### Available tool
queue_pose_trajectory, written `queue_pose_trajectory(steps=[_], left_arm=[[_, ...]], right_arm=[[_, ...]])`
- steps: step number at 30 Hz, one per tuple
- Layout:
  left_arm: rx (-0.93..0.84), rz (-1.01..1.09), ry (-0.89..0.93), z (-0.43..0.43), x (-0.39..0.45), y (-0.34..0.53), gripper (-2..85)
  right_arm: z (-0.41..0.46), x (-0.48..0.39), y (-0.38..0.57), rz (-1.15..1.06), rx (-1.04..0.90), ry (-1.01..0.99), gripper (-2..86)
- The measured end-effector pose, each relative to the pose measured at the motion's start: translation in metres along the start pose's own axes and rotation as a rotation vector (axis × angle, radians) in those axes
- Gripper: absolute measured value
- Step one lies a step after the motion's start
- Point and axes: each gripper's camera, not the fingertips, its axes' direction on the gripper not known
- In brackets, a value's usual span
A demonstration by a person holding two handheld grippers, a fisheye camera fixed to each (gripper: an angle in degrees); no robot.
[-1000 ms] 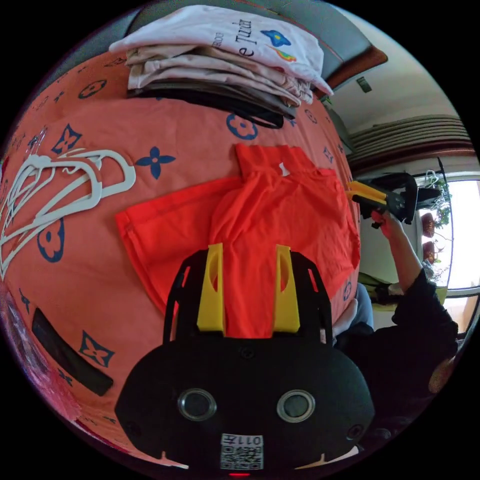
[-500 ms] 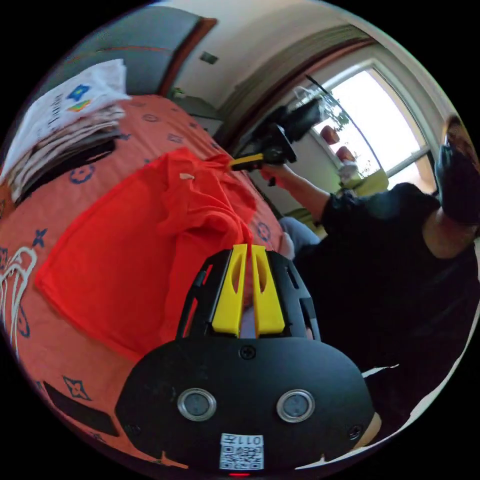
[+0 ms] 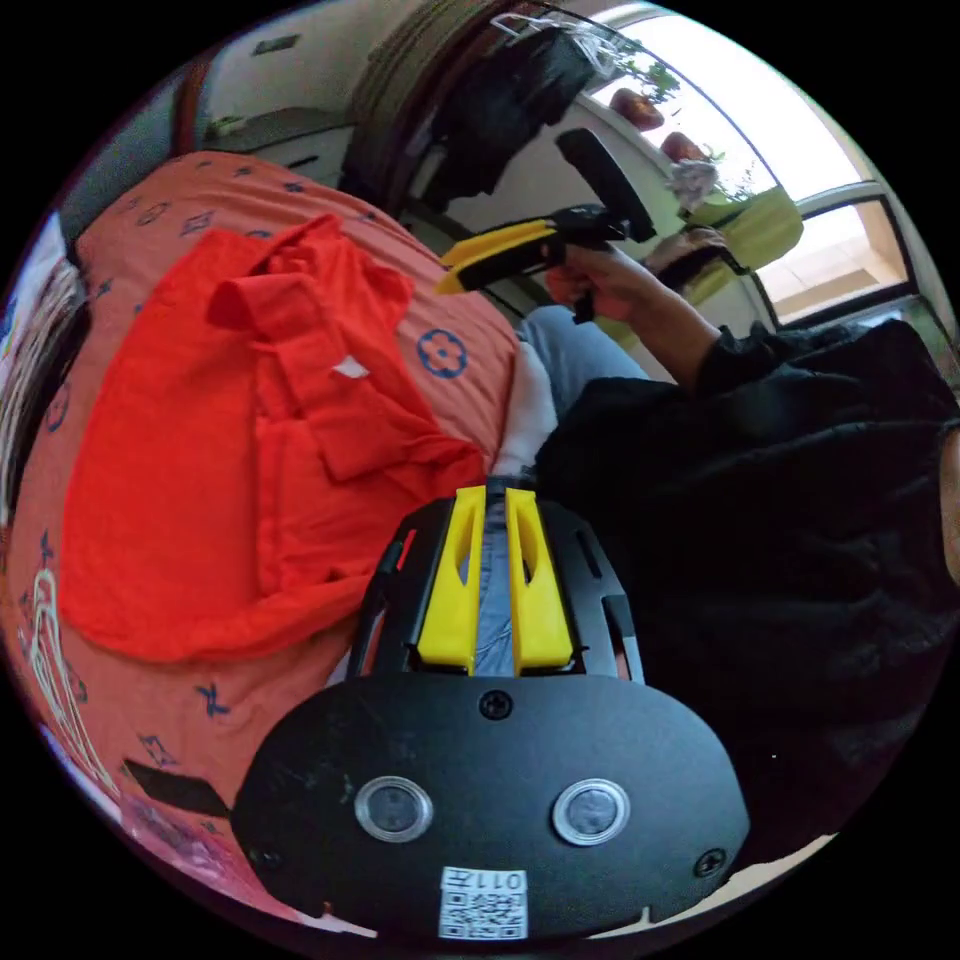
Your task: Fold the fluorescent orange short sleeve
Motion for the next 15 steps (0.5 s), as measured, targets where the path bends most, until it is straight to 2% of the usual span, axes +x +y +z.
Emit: queue_pose_trajectory(steps=[3, 7, 12, 15], left_arm=[[0.040, -0.162, -0.165, -0.007, -0.015, 0.017, 1.7], [0.083, -0.381, -0.391, -0.001, -0.036, 0.033, 2.4], [0.244, -0.582, -0.360, 0.014, -0.064, 0.039, 3.0], [0.351, -0.699, -0.376, 0.026, -0.076, 0.047, 3.1]], right_arm=[[0.015, -0.013, -0.017, -0.050, -0.066, -0.037, 15.5], [0.038, -0.029, -0.028, -0.068, -0.103, 0.010, 14.6], [0.035, -0.036, -0.052, -0.062, -0.026, 0.092, 14.0], [0.041, -0.044, -0.082, -0.147, -0.081, 0.069, 13.7]])
